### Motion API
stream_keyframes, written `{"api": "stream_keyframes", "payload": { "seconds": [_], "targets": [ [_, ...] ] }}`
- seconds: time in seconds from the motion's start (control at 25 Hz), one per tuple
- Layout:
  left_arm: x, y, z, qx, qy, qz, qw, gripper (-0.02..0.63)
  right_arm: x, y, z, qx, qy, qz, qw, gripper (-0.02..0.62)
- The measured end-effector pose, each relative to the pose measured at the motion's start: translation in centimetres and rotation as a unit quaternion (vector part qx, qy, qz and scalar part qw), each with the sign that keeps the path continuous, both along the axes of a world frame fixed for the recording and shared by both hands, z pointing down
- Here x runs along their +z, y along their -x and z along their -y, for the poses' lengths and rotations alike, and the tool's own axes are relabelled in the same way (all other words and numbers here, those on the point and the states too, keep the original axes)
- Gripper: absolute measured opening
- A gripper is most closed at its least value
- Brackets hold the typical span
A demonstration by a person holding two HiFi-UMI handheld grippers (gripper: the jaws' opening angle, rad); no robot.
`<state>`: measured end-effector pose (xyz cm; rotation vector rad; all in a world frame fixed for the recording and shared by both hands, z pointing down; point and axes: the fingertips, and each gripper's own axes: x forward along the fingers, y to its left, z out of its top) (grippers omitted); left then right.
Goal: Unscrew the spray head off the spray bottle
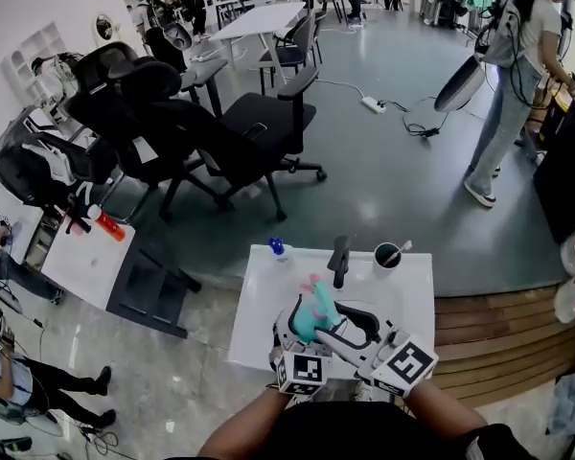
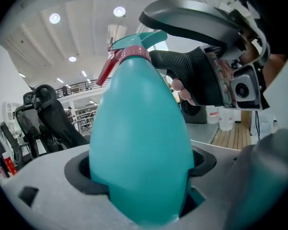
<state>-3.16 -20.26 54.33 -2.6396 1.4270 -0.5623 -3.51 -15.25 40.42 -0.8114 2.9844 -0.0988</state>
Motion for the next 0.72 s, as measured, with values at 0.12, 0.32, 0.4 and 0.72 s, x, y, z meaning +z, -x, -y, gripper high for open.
{"api": "stream_keyframes", "payload": {
  "seconds": [0.12,0.32,0.4,0.72],
  "targets": [
    [-0.1,-0.2,-0.2,0.005,-0.007,0.009,0.9999,0.474,-0.1,0.5,0.5,0.007,-0.004,-0.013,1.0,0.201],
    [-0.2,-0.7,-0.8,0.029,-0.006,-0.01,0.9995,0.474,-1.1,0.7,0.3,0.01,-0.018,-0.007,1.0,0.135],
    [-0.2,-1.1,-1.4,0.06,-0.004,-0.022,0.998,0.474,-1.5,0.8,-0.3,-0.012,-0.025,-0.008,1.0,0.133],
    [-1.9,-4.3,-7.0,0.283,0.009,-0.043,0.9582,0.474,-1.8,0.0,-4.7,-0.172,-0.053,-0.022,0.983,0.132]
  ]
}}
